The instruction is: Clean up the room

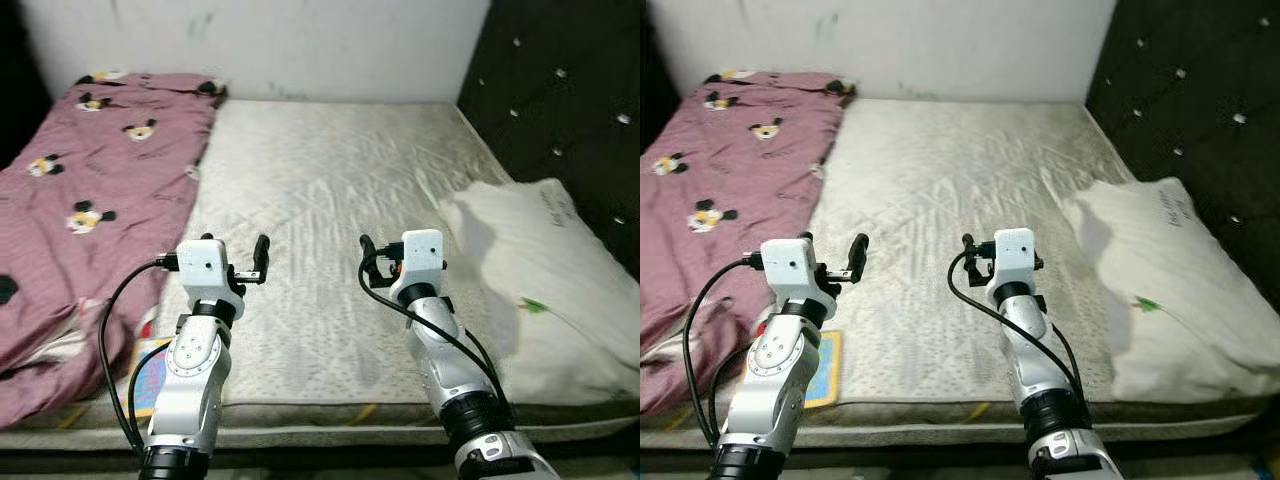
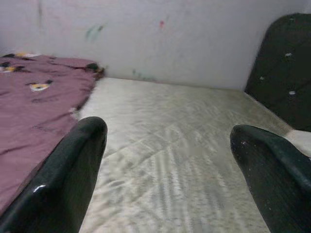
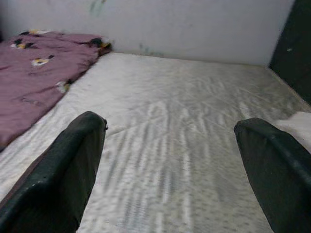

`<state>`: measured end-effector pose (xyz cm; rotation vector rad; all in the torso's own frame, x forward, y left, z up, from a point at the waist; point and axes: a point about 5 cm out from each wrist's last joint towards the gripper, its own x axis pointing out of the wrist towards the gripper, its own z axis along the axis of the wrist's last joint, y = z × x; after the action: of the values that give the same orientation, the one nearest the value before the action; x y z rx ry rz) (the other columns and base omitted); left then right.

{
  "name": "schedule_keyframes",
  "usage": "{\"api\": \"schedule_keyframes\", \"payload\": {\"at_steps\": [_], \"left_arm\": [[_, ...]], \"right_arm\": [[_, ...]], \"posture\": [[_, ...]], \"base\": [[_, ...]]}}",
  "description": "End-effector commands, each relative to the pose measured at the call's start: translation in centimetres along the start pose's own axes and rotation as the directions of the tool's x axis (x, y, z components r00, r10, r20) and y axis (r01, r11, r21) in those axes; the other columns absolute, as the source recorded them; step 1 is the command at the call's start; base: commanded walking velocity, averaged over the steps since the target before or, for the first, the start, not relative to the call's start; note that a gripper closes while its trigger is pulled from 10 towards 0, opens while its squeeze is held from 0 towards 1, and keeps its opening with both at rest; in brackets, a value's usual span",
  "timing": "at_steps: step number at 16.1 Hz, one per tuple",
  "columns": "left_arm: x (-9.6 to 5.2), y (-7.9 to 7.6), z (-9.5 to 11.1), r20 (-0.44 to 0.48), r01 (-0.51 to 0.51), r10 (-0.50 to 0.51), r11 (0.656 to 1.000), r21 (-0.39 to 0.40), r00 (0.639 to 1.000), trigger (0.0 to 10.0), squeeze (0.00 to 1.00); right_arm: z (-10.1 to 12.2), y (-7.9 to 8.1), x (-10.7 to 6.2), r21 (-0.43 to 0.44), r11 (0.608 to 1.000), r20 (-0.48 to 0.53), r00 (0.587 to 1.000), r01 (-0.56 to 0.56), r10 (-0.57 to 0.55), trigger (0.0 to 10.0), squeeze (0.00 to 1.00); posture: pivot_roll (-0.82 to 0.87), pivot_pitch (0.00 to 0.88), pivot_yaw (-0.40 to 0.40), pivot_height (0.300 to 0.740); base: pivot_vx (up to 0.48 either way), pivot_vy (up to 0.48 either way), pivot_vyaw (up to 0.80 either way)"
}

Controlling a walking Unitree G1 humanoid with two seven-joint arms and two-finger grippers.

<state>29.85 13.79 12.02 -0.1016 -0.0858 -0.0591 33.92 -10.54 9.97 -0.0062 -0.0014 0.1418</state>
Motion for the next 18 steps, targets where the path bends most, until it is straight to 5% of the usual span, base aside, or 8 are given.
{"api": "schedule_keyframes", "payload": {"at_steps": [1,10,15,18], "left_arm": [[0.1,0.6,0.0,-0.009,-0.029,0.029,1.000,0.012,1.000,10.0,0.00],[0.3,1.9,0.1,-0.009,-0.045,0.045,0.998,0.034,0.999,10.0,0.00],[0.0,1.4,-0.2,-0.013,-0.043,0.044,0.999,0.032,0.999,10.0,0.00],[-0.1,1.5,-0.3,-0.015,-0.062,0.063,0.997,0.043,0.998,10.0,0.00]], "right_arm": [[0.2,0.5,0.2,-0.003,1.000,0.006,1.000,-0.012,0.012,10.0,0.00],[0.1,0.5,0.1,-0.017,0.999,0.001,0.999,-0.038,0.038,10.0,0.00],[0.1,0.5,0.2,-0.035,0.999,-0.004,0.999,-0.036,0.036,10.0,0.00],[0.0,0.5,0.1,-0.031,0.999,-0.008,0.999,-0.039,0.039,10.0,0.00]], "posture": [[0.04,0.054,-0.012,0.740],[0.04,0.054,-0.015,0.740],[0.04,0.054,-0.015,0.740],[0.04,0.052,-0.017,0.740]], "base": [[0.000,0.480,0.00],[0.000,0.480,0.00],[0.000,0.480,0.00],[0.000,0.000,0.00]]}}
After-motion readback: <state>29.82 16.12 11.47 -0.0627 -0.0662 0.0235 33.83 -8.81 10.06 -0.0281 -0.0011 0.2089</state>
